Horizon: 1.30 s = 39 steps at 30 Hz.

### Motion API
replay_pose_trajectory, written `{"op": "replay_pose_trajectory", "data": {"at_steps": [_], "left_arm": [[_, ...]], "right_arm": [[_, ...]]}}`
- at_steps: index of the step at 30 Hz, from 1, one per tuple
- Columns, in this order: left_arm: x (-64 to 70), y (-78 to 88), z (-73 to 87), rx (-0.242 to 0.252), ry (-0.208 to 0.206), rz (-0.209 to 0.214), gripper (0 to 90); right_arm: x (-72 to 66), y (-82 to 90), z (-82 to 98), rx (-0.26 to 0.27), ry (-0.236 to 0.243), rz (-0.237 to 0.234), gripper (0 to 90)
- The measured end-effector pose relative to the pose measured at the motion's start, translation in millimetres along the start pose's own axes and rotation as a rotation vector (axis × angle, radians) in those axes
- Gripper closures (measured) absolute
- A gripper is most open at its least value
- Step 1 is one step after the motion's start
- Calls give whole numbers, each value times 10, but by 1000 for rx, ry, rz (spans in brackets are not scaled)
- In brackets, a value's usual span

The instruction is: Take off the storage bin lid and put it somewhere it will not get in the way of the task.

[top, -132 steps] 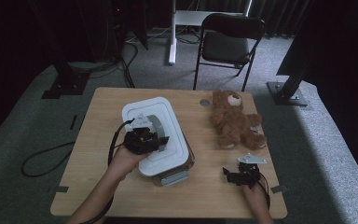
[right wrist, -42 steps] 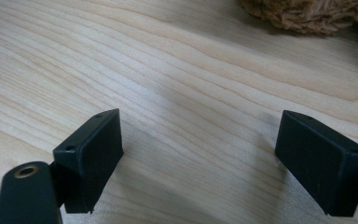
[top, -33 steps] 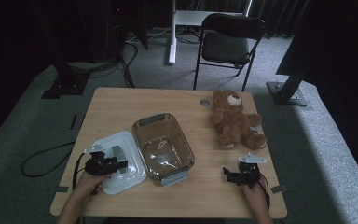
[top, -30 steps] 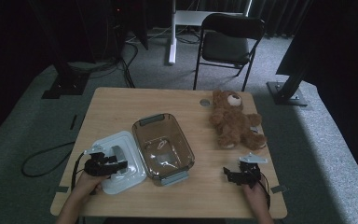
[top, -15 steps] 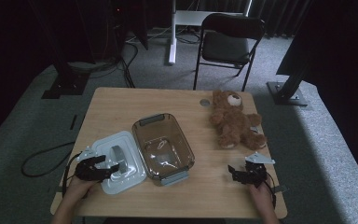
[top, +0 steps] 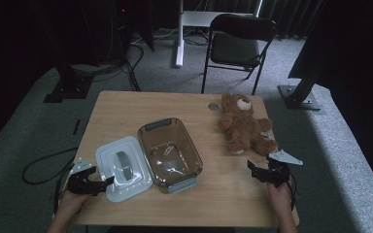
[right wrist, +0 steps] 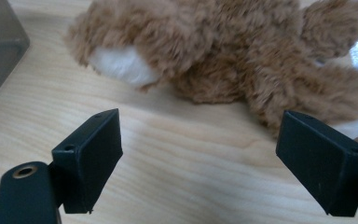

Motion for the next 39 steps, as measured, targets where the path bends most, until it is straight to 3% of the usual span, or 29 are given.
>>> {"op": "replay_pose_trajectory", "data": {"at_steps": [5,8,10,18,22,31,36,39], "left_arm": [[-15,68,77,-14,-4,-65,26],[-33,82,143,-28,4,-127,26],[-52,93,184,-36,7,-173,26],[-126,104,288,-40,33,-202,26],[-179,114,320,-49,69,-235,26],[-276,103,389,-110,108,-299,27],[-264,90,385,-126,92,-311,27],[-242,75,375,-134,79,-309,27]], "right_arm": [[22,-1,-109,7,-59,9,119],[28,-21,-178,17,-79,-36,105],[29,-43,-229,23,-80,-10,105],[42,-130,-476,40,-95,10,105],[76,-187,-616,50,-117,17,105],[125,-403,-881,45,-139,39,105],[124,-575,-1002,15,-178,35,105],[111,-680,-1058,-6,-179,58,105]]}}
Point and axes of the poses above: each handheld gripper's, and its own axes: y roughly backward along the jaws, z roughly out of its underside, x roughly to its right, the point moved 4 cm from there along -y, roughly forward along the jaws, and after that the axes turned 13 degrees about -y, right-handed, at the moved point
